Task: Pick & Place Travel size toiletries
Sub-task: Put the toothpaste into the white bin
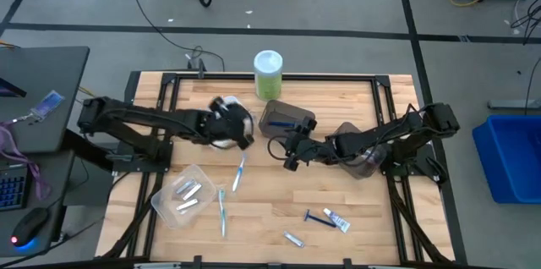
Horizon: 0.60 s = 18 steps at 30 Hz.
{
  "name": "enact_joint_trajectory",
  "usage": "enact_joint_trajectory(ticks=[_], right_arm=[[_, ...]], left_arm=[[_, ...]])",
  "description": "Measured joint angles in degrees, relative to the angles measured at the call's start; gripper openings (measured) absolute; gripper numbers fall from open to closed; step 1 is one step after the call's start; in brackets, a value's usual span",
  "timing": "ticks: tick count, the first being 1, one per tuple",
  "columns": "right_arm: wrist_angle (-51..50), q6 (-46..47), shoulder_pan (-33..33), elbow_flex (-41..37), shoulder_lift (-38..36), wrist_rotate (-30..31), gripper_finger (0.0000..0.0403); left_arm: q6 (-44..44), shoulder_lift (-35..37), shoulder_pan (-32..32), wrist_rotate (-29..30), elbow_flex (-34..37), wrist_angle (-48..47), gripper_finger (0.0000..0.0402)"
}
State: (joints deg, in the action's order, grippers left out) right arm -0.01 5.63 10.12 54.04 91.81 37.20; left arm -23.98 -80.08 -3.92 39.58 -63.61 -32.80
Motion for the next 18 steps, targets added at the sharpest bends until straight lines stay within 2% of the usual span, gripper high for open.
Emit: enact_joint_trajectory(ticks=[3,9,14,18], right_arm=[[-0.5,0.2,-0.1,0.0,0.0,0.0,0.0219],[-0.7,0.2,-0.1,0.0,0.0,-0.1,0.023],[-1.0,0.1,-0.1,0.0,0.0,-3.4,0.0223],[-1.0,0.1,-0.1,0.0,0.0,-4.5,0.021]], left_arm=[[-7.8,2.6,2.3,3.1,-0.1,-8.2,0.0007],[-22.0,4.0,7.3,3.3,0.6,-23.7,0.0027],[-27.3,3.6,9.8,2.6,7.4,-18.1,0.0029],[-28.7,3.4,11.0,-1.3,13.2,-10.7,0.0032]])
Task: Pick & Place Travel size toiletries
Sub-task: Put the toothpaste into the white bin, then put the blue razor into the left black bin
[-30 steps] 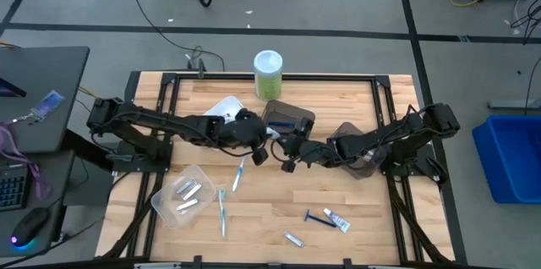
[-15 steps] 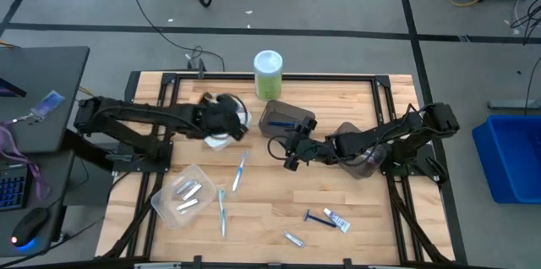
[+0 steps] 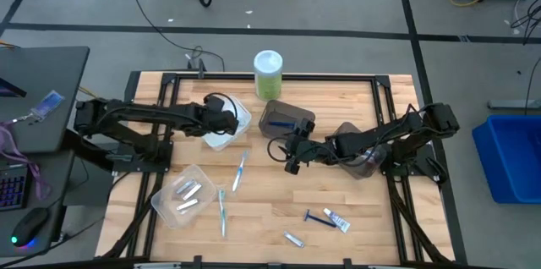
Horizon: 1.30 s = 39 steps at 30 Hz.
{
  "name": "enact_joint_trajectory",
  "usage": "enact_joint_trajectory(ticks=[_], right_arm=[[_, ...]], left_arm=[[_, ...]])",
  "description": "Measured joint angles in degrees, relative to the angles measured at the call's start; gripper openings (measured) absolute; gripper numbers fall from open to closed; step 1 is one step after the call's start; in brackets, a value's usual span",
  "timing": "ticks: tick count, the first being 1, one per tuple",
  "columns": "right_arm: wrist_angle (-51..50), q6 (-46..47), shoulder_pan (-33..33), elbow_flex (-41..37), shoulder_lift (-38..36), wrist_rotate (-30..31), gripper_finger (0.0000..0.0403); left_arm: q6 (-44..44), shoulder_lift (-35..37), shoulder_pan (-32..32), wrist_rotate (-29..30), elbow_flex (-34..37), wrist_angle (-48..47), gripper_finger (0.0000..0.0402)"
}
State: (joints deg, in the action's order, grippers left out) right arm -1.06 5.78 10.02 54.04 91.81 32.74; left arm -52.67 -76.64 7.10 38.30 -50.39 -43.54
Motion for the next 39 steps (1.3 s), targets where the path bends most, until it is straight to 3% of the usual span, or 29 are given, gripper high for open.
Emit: enact_joint_trajectory(ticks=[8,25,30,36,39], right_arm=[[0.0,0.0,0.0,0.0,0.0,0.0,0.0184],[0.0,0.0,0.0,0.0,0.0,-0.1,0.0153],[0.0,0.0,0.0,0.0,0.0,-0.5,0.0151],[0.0,0.0,-0.5,0.0,0.0,-0.5,0.0156],[0.0,0.0,-0.7,0.0,0.0,-0.5,0.0154]], left_arm=[[2.6,0.0,1.5,-3.2,6.5,13.0,0.0047],[6.9,0.0,2.5,-5.4,8.0,17.3,0.0073],[11.6,0.0,2.5,-13.3,8.0,27.0,0.0073],[18.3,0.0,2.1,-29.0,8.0,42.8,0.0073],[20.2,0.0,0.5,-31.3,8.0,49.6,0.0073]])
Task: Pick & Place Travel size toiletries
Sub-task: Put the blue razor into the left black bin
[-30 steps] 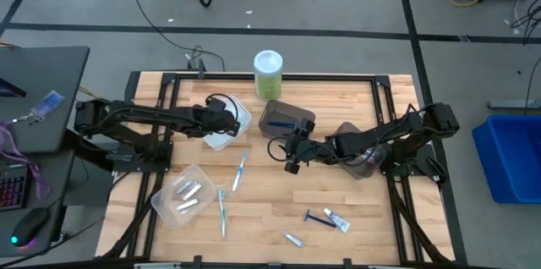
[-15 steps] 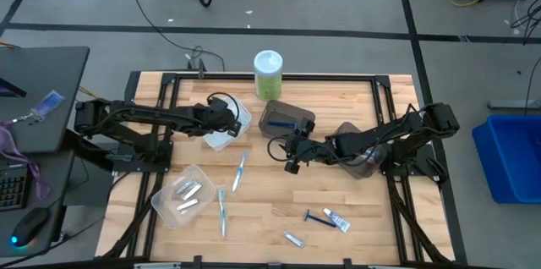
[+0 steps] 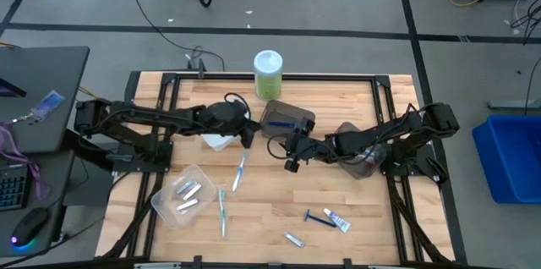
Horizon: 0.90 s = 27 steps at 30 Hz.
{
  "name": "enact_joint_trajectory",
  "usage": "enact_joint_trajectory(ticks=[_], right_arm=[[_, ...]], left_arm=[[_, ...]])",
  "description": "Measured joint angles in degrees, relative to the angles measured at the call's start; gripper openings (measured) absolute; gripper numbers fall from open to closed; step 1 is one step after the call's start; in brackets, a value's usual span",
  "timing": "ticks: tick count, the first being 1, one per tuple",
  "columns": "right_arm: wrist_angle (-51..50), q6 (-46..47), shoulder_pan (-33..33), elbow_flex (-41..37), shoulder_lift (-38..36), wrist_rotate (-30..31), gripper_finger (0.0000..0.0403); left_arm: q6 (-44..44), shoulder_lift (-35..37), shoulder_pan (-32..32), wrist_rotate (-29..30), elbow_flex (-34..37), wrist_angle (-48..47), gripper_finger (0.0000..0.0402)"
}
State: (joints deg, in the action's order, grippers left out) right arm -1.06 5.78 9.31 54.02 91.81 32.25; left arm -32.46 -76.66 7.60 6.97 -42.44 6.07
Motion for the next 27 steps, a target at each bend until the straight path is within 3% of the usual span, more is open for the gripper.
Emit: enact_joint_trajectory(ticks=[5,21,27], right_arm=[[0.0,0.0,0.0,0.0,0.0,0.0,0.0147],[0.5,0.0,0.0,0.0,0.0,-0.2,0.0146],[2.0,0.0,0.0,0.0,0.0,-3.4,0.0147]], left_arm=[[1.6,0.0,-3.5,0.0,0.0,5.7,0.0073],[1.5,-4.4,-14.7,3.3,-0.1,5.3,0.0073],[1.3,-8.1,-16.7,4.2,0.0,5.6,0.0073]])
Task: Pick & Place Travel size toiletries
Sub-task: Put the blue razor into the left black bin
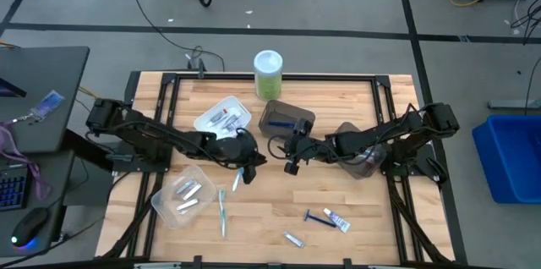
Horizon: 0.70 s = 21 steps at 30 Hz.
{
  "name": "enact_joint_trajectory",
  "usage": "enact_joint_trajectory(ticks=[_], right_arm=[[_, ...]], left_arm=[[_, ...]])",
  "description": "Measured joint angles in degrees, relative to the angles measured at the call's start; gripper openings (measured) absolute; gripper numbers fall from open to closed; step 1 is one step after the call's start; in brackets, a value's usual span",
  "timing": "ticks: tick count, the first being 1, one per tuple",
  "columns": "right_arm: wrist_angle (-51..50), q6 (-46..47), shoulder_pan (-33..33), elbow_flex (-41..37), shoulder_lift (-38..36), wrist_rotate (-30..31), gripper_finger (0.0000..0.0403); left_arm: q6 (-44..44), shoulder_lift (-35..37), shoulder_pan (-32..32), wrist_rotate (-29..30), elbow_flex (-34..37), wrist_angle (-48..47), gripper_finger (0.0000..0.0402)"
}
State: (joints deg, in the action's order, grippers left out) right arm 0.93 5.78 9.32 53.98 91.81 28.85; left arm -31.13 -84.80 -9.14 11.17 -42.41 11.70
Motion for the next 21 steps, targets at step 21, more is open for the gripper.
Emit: enact_joint_trajectory(ticks=[21], right_arm=[[0.3,1.0,0.3,-0.1,0.0,-15.0,0.0151]], left_arm=[[-2.4,-9.2,-0.5,0.2,0.0,3.1,0.0073]])
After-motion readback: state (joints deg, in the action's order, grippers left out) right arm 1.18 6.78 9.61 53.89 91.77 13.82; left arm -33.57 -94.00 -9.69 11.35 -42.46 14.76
